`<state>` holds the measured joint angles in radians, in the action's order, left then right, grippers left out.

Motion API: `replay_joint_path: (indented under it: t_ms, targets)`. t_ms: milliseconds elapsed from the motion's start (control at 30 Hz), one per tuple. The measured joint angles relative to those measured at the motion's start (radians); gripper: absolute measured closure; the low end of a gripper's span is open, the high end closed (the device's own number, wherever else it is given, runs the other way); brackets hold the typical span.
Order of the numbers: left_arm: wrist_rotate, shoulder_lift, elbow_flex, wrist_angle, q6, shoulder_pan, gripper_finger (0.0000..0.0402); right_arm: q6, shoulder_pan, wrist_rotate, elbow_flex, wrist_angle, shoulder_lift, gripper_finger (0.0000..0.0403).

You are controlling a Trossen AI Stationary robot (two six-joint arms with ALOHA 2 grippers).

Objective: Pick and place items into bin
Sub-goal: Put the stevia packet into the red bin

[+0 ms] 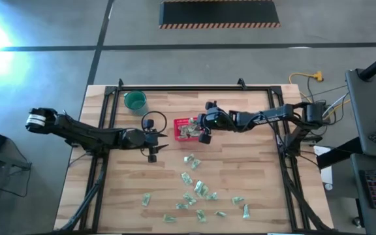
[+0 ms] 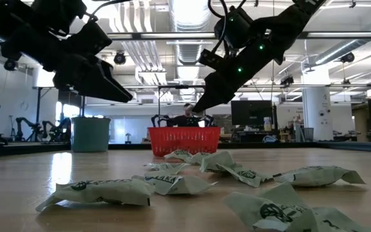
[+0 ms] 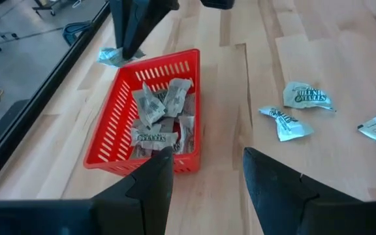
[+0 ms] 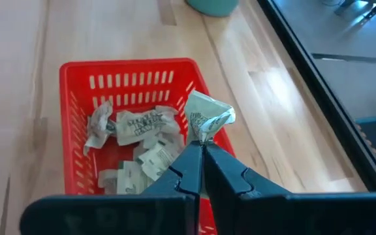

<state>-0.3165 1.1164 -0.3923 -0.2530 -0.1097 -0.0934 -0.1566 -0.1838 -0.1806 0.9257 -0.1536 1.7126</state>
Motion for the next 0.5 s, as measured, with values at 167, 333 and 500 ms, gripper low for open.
replay_joint_path:
  t_ms: [167,333,500]
  targets:
    - [0.086,0.000,0.000,0.007,0.000,-0.001,0.0233,0.000,0.000,0.031,0.000,0.000,0.000,0.0350]
    - [0.168,0.000,0.000,0.052,0.003,-0.001,0.0233,0.003,0.000,0.031,0.000,0.001,-0.002,0.0297]
    - [0.351,0.000,0.000,0.162,0.062,-0.002,0.0233,-0.032,0.012,0.028,0.001,0.054,-0.031,0.0269]
